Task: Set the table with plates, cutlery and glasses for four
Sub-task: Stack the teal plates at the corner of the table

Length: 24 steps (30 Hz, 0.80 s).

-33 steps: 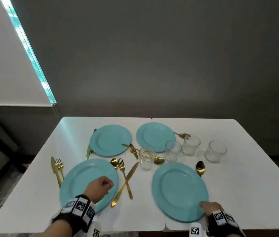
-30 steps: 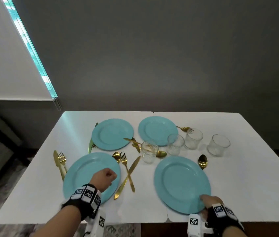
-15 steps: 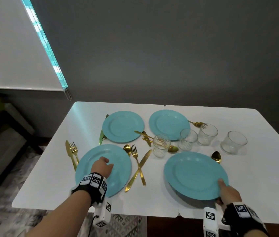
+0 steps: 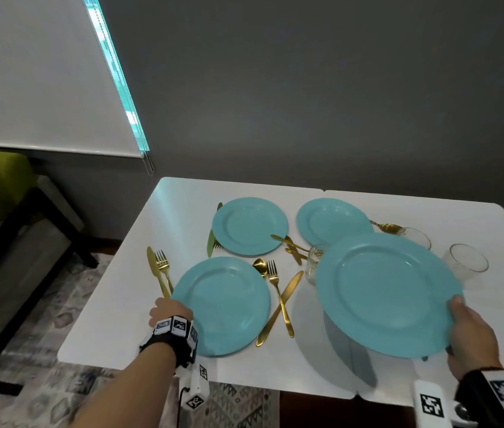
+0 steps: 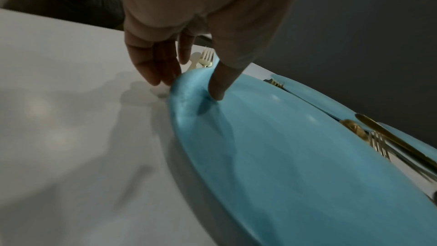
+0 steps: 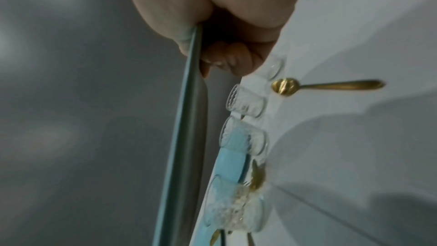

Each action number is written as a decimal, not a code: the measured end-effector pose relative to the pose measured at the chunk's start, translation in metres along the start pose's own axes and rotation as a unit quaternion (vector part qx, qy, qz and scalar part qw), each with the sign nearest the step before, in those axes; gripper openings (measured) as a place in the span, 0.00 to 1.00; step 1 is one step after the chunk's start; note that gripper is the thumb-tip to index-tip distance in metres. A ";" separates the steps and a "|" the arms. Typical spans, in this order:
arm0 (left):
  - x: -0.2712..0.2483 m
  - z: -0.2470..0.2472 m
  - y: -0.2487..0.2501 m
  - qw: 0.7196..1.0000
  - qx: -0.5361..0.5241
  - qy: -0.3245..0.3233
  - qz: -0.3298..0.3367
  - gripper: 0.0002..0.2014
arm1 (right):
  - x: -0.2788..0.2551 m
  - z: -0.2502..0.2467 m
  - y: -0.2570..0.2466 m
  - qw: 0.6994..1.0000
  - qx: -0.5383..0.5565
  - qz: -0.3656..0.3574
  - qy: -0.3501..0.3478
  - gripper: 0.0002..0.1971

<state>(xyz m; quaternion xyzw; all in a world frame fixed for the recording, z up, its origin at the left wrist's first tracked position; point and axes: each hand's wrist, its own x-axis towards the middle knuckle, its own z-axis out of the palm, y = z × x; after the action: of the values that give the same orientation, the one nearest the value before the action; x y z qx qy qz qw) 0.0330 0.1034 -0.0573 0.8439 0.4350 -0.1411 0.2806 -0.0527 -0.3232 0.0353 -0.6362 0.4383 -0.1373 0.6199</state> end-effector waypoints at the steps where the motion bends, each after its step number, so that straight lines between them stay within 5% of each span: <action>1: 0.002 0.000 -0.001 1.000 -0.014 -0.012 -0.003 0.21 | -0.003 0.011 -0.003 1.000 0.011 -0.004 -0.008 0.19; 8: 0.004 -0.010 -0.006 0.994 -0.063 -0.084 -0.002 0.25 | -0.021 0.077 -0.013 0.996 0.014 -0.025 -0.087 0.19; 13: -0.001 -0.031 -0.001 0.981 -0.120 -0.119 0.095 0.17 | -0.039 0.108 -0.013 0.992 0.006 -0.010 -0.126 0.21; 18: -0.015 -0.059 0.015 0.940 -0.265 -0.112 0.184 0.08 | -0.057 0.142 -0.014 0.986 0.035 0.006 -0.166 0.19; 24: -0.024 -0.086 0.056 0.888 -0.383 -0.149 0.204 0.17 | -0.074 0.179 -0.029 0.981 0.033 -0.023 -0.190 0.16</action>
<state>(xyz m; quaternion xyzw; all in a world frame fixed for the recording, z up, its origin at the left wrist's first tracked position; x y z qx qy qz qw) 0.0639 0.1127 0.0432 0.7096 0.2267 -0.0274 0.6666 0.0441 -0.1541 0.0549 -0.6399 0.2929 -0.0418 0.7092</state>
